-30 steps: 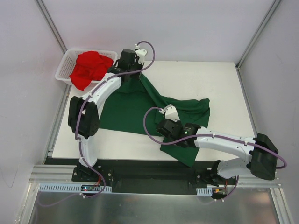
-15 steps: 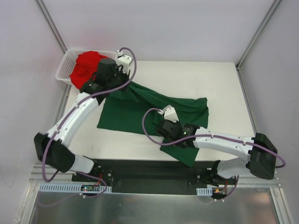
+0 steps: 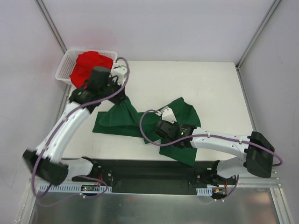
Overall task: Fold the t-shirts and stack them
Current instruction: Flatten out the tshirt
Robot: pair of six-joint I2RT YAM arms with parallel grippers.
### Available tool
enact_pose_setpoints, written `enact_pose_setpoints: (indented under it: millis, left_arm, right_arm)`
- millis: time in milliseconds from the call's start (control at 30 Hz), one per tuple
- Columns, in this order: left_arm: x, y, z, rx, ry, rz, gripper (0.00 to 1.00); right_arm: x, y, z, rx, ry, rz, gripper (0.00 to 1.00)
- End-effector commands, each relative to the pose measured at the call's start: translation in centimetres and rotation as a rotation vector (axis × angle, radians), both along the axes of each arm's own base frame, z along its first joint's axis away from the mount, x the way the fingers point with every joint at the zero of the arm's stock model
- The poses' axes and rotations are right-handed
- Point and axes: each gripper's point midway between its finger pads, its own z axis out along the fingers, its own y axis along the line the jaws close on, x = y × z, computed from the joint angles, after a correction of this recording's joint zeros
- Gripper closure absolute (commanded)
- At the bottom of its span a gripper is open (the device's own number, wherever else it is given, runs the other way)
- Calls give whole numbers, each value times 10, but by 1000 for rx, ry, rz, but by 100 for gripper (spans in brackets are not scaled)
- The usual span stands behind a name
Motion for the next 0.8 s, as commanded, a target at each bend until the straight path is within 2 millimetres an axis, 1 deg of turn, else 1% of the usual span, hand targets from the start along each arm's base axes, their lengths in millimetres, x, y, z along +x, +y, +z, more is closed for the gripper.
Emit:
enact_pose_setpoints:
  millis: [0, 33, 67, 100, 133, 167, 200, 233, 267, 300, 333, 367, 400, 433, 467, 500, 533, 567, 600, 633, 667, 700, 733, 767]
  left_arm:
    - [65, -39, -54, 76, 157, -72, 100]
    - [84, -48, -88, 103, 231, -75, 100]
    - [96, -56, -95, 101, 245, -90, 100]
    - [116, -71, -83, 69, 203, -116, 100]
    - [131, -80, -113, 79, 262, -124, 100]
    - [142, -88, -120, 72, 269, -143, 100]
    - [160, -99, -109, 51, 225, -163, 100]
    - [167, -107, -137, 54, 282, -180, 99]
    - [175, -110, -144, 54, 286, -180, 95]
    - [183, -114, -142, 46, 275, -183, 82]
    - [184, -115, -158, 57, 305, -177, 71]
    - [186, -114, -162, 61, 311, -169, 61]
    - [184, -113, -168, 65, 328, -158, 38]
    - [181, -112, -169, 68, 334, -151, 27]
    - [176, -108, -175, 79, 352, -137, 14]
    - [173, -105, -173, 81, 356, -126, 1]
    - [170, -104, -160, 76, 330, -118, 1]
    - [170, -100, -155, 85, 308, -104, 1]
    - [163, -94, -158, 96, 317, -93, 1]
    - [158, -91, -137, 85, 275, -90, 1]
    - [154, -88, -129, 84, 263, -84, 1]
    - [145, -84, -129, 86, 272, -86, 1]
    - [138, -83, -108, 66, 236, -92, 1]
    - [126, -80, -112, 61, 259, -105, 1]
  right_arm:
    - [4, 14, 20, 55, -35, 3, 99]
    - [4, 13, 22, 63, -40, -3, 99]
    - [3, 12, 23, 62, -39, -3, 99]
    - [3, 11, 24, 62, -45, -8, 99]
    - [3, 9, 25, 60, -49, -13, 99]
    - [3, 8, 28, 61, -54, -15, 99]
    - [4, 6, 30, 57, -61, -19, 99]
    - [4, 5, 31, 53, -64, -18, 99]
    - [5, 5, 34, 56, -72, -21, 99]
    - [5, 2, 35, 46, -77, -24, 99]
    - [5, 1, 37, 45, -81, -26, 99]
    - [6, 0, 38, 46, -85, -31, 99]
    - [6, -1, 40, 40, -89, -31, 99]
    - [7, -2, 40, 40, -94, -33, 99]
    - [6, -2, 39, 36, -91, -32, 99]
    - [7, -1, 39, 38, -90, -31, 99]
    - [7, 0, 38, 34, -88, -30, 99]
    - [7, 1, 36, 33, -85, -27, 99]
    - [6, 2, 32, 28, -75, -25, 99]
    - [6, 3, 31, 25, -71, -22, 99]
    - [6, 5, 29, 29, -66, -20, 99]
    - [5, 6, 27, 29, -59, -16, 99]
    - [5, 6, 24, 26, -54, -17, 99]
    - [4, 7, 21, 26, -50, -16, 99]
